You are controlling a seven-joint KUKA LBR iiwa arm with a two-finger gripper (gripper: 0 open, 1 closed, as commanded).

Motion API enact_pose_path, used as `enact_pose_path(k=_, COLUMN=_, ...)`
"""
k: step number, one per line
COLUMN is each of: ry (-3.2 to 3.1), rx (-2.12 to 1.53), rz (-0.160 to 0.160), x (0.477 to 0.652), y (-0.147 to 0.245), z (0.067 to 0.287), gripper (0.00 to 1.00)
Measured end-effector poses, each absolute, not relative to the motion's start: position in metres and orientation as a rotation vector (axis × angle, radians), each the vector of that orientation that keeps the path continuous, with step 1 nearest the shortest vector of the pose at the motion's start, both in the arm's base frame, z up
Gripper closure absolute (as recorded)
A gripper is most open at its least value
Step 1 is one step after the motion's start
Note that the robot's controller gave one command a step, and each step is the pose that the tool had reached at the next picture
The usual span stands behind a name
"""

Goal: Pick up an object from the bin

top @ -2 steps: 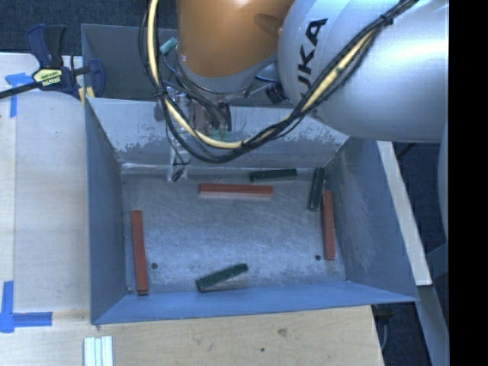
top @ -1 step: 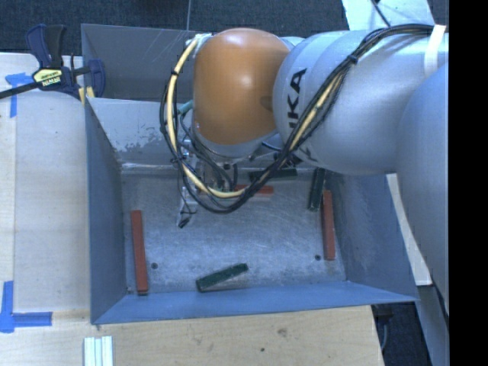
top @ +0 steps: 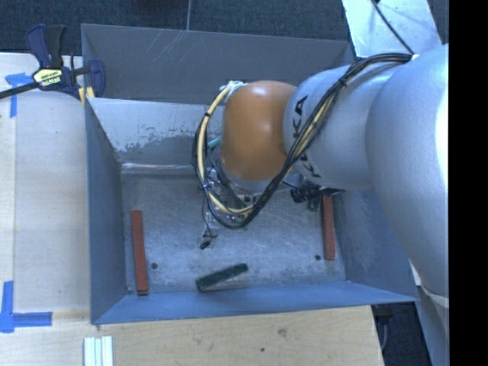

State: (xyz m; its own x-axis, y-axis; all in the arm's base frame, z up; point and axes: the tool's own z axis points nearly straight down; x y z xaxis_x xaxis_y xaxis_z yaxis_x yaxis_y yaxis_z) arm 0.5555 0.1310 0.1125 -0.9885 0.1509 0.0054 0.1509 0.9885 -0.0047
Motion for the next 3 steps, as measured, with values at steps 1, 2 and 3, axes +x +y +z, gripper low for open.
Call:
enact_pose_path(k=1, ry=-3.140, rx=-0.172, rz=0.000, x=0.585, y=0.067, z=0.069, gripper=0.00)
enact_pose_path(k=2, ry=-3.152, rx=-0.170, rz=-0.004, x=0.588, y=0.070, z=0.075, gripper=1.00)
enact_pose_path(k=3, ry=-3.142, rx=-0.262, rz=-0.002, x=0.570, y=0.053, z=0.195, gripper=1.00)
